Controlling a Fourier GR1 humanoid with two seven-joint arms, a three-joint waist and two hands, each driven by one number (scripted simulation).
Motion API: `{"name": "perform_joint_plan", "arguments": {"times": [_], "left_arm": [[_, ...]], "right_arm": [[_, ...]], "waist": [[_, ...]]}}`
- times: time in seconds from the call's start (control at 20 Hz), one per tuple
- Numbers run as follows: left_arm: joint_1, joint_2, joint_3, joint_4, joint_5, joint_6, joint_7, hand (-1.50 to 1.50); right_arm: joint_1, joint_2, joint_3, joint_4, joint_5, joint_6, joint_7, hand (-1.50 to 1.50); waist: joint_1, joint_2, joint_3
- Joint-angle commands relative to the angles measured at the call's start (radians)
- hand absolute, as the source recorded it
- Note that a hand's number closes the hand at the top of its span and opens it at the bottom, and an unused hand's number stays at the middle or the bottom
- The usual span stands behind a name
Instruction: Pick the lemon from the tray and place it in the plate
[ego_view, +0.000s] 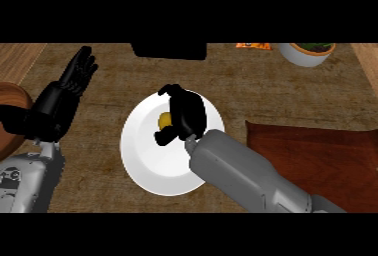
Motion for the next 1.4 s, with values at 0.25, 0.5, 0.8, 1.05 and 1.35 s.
{"name": "perform_joint_plan", "arguments": {"times": [0.25, 0.5, 0.8, 1.05, 1.35], "left_arm": [[-0.034, -0.005, -0.004, 0.004, 0.007, -0.016, 0.029, 0.00], [0.018, -0.002, 0.009, 0.004, -0.002, -0.019, -0.024, 0.00], [0.061, 0.002, 0.039, -0.030, -0.008, 0.004, 0.002, 0.00], [0.077, 0.033, 0.079, -0.108, 0.018, -0.016, 0.052, 0.00], [0.067, 0.009, 0.063, -0.069, -0.008, -0.018, 0.039, 0.00]], "right_arm": [[-0.010, 0.000, 0.046, 0.034, -0.246, -0.245, -0.225, -1.50], [-0.040, 0.000, -0.052, 0.020, -0.396, -0.310, -0.344, -1.50], [0.038, 0.000, -0.167, -0.057, -0.472, -0.301, -0.488, -1.50], [0.182, -0.054, -0.231, -0.091, -0.510, -0.258, -0.611, -1.50], [0.369, -0.196, -0.325, -0.277, -0.553, -0.107, -0.732, -1.50]], "waist": [[0.021, 0.005, 0.001], [0.011, 0.003, 0.001], [-0.057, -0.015, 0.001], [-0.066, -0.017, 0.001], [-0.077, -0.017, 0.000]]}}
